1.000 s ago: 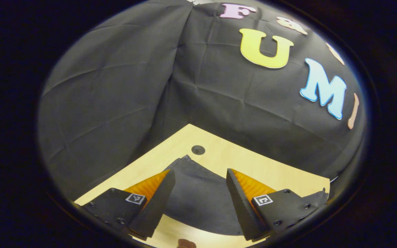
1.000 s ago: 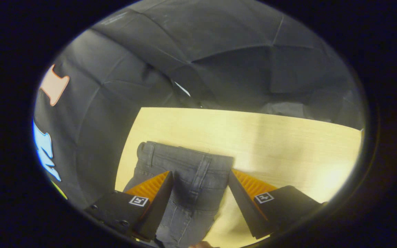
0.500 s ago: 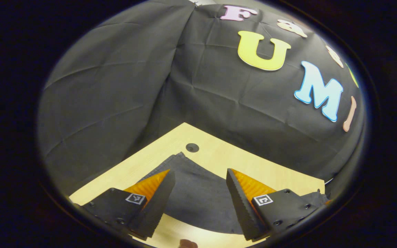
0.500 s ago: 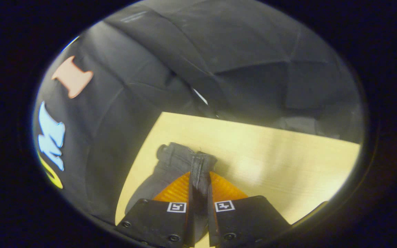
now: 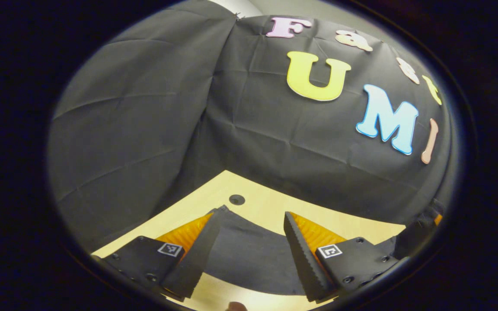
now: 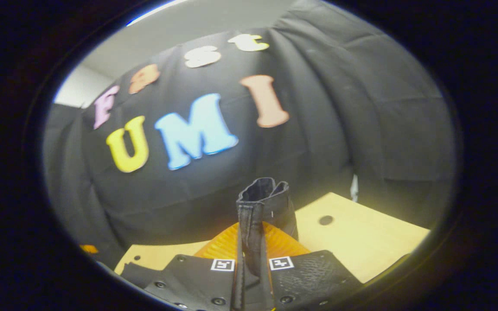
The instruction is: Grasp the waist and the cuffs of the jeans and fold them to make the two legs overlap; first hold the waist and fold one-third of the jeans toward the cuffs, then hold the cuffs and fold the remaining one-third in the same direction to finish folding.
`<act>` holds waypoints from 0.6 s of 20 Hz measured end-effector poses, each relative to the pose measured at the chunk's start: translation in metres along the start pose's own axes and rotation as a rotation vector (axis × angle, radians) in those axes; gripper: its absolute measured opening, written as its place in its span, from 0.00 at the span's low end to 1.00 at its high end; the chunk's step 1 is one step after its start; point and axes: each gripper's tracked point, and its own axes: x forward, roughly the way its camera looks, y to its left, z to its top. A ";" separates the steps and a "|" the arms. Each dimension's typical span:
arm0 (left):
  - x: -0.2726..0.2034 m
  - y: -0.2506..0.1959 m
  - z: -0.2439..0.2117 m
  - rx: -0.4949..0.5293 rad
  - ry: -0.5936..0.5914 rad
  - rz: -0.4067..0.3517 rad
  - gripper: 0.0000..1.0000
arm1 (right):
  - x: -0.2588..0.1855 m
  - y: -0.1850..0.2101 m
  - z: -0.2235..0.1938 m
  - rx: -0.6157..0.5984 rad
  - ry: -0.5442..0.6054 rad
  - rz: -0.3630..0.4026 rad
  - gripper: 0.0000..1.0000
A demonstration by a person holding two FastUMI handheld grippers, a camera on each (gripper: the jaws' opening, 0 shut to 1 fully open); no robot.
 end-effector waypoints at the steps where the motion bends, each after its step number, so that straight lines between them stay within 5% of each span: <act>1: -0.001 0.003 0.000 -0.021 0.005 -0.009 0.98 | -0.003 0.018 -0.009 -0.039 0.016 0.064 0.13; 4: -0.009 0.018 -0.009 -0.103 0.031 -0.020 0.98 | -0.006 0.057 -0.072 -0.119 0.115 0.190 0.10; 12: -0.002 0.089 -0.054 -0.371 0.147 0.047 1.00 | -0.014 0.060 -0.166 -0.351 0.306 0.306 0.14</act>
